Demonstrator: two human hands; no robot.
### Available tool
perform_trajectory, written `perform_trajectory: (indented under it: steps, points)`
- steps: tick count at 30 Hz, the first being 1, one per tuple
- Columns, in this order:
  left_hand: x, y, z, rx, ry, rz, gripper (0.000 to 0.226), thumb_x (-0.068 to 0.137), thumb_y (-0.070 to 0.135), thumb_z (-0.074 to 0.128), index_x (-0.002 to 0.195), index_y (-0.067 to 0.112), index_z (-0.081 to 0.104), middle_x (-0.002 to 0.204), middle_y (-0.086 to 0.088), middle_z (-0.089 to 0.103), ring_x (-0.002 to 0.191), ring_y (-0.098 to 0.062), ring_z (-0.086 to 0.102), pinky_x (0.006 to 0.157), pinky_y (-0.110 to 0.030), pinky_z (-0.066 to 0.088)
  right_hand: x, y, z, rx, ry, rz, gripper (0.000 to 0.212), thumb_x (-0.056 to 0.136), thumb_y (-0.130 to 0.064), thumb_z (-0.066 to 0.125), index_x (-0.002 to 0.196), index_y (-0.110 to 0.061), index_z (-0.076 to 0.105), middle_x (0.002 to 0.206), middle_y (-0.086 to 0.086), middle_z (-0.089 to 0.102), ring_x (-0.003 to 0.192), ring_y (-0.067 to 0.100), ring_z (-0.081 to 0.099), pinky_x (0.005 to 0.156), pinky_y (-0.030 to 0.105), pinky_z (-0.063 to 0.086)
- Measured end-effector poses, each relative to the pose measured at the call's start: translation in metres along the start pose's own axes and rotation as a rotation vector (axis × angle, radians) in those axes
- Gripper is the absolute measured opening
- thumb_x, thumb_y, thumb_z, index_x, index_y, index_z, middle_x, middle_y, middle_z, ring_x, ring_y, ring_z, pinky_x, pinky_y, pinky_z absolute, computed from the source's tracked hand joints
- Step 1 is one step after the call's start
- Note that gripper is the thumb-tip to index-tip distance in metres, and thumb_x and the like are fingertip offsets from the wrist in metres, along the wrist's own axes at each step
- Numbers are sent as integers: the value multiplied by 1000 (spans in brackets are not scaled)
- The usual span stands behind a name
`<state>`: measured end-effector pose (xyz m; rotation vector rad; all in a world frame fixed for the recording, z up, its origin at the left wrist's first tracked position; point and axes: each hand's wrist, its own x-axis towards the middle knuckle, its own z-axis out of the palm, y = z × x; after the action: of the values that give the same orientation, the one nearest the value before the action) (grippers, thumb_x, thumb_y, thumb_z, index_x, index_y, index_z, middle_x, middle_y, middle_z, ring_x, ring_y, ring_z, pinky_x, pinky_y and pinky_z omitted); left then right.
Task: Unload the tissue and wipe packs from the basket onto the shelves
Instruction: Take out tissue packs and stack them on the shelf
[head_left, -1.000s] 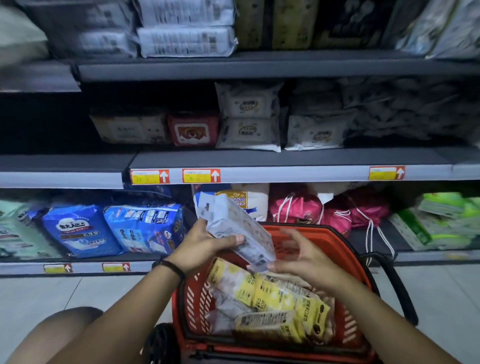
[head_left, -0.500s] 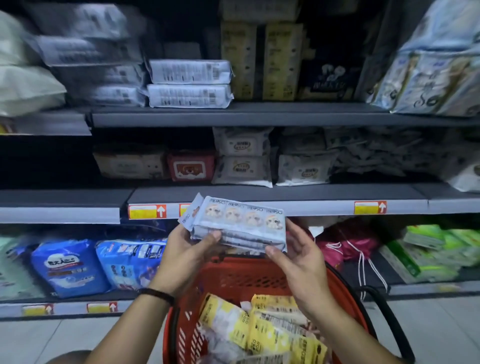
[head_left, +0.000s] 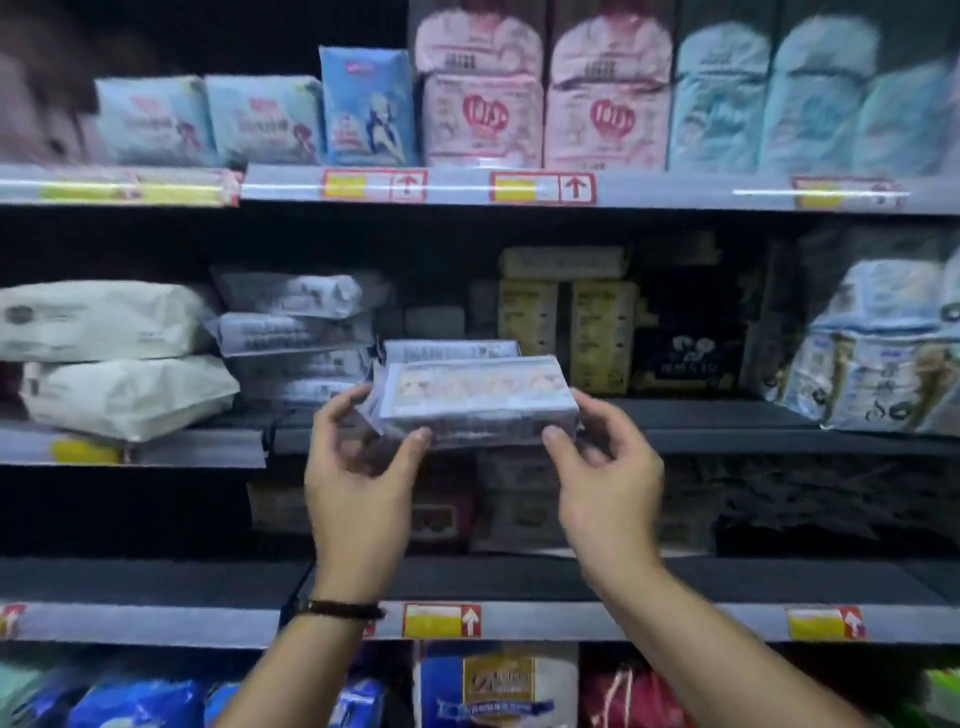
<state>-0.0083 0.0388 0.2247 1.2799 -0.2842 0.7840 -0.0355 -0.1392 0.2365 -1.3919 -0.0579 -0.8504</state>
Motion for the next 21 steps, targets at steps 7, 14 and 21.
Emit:
perform_trajectory:
  steps: [7, 14, 21]
  points:
    - [106, 6, 26, 436, 22, 318, 25, 93, 21, 79, 112, 35, 72, 63, 5, 53, 58, -6, 50, 61, -15, 40, 124, -30, 84, -344, 5, -114, 30, 99, -20, 73, 127, -29, 70, 111, -12, 71, 112, 18, 68, 90, 31, 55]
    - [129, -9, 31, 709, -195, 177, 51, 98, 24, 72, 144, 40, 59, 114, 1, 53, 107, -18, 49, 98, -28, 39, 156, -12, 95, -654, -219, 91, 57, 105, -24, 60, 159, -16, 44, 154, 11, 55, 115, 26, 66, 89, 38, 59]
    - [116, 2, 24, 668, -144, 141, 70, 93, 23, 78, 151, 31, 40, 125, -7, 54, 103, -17, 51, 92, -33, 42, 141, -20, 52, -692, -302, 33, 65, 105, -26, 60, 164, -24, 35, 142, 6, 61, 49, 2, 58, 41, 14, 41]
